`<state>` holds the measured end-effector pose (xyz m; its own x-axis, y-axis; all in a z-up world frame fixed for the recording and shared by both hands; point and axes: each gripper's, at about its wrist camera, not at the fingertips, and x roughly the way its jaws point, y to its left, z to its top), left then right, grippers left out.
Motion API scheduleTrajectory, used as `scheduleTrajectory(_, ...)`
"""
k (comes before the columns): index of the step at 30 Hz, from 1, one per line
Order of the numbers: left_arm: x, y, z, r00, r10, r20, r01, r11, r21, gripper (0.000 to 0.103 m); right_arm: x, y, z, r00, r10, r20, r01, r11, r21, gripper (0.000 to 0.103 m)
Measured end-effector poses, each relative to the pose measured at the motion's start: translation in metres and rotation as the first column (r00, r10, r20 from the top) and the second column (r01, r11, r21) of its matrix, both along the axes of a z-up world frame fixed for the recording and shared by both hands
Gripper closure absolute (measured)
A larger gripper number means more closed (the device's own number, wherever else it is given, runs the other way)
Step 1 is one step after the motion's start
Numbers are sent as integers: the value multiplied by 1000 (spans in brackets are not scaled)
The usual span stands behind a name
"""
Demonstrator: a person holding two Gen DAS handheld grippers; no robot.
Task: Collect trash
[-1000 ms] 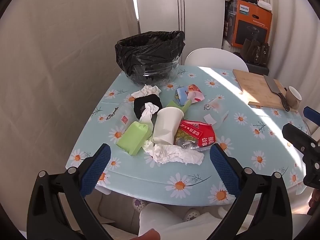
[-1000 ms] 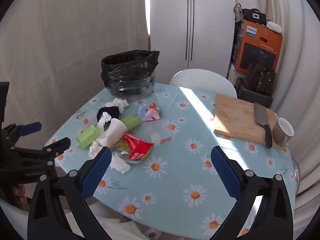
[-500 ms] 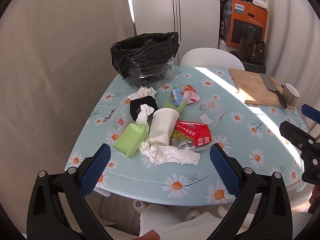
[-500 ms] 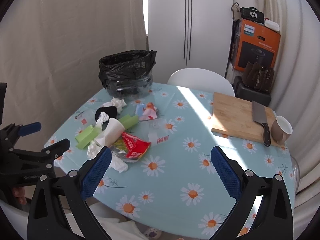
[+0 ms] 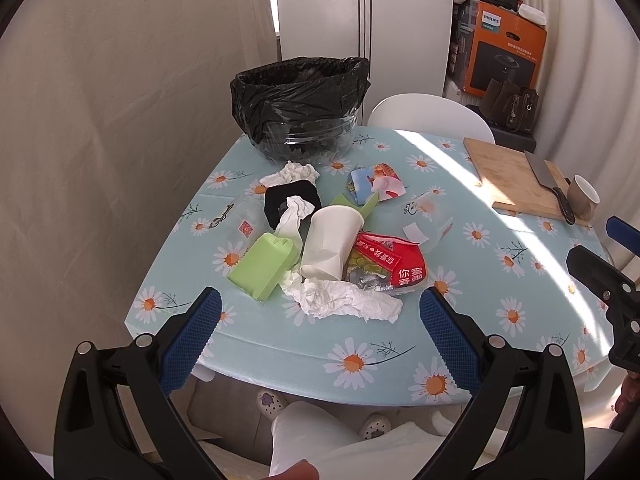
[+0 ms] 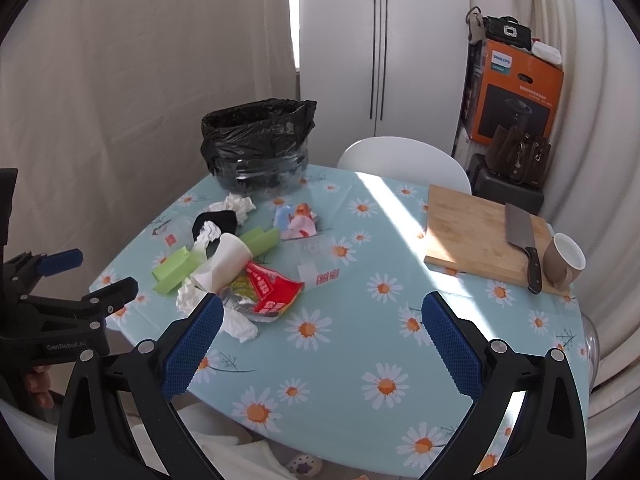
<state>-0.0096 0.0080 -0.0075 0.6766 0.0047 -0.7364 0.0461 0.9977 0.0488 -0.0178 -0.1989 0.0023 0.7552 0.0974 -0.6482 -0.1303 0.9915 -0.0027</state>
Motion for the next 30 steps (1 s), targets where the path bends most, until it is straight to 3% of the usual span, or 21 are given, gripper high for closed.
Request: scheduleTrajectory(30,3,11,-3,999,46,-10,-46,999,-12,6,3,9,-5,999,52,-14,-53,999,-13,8)
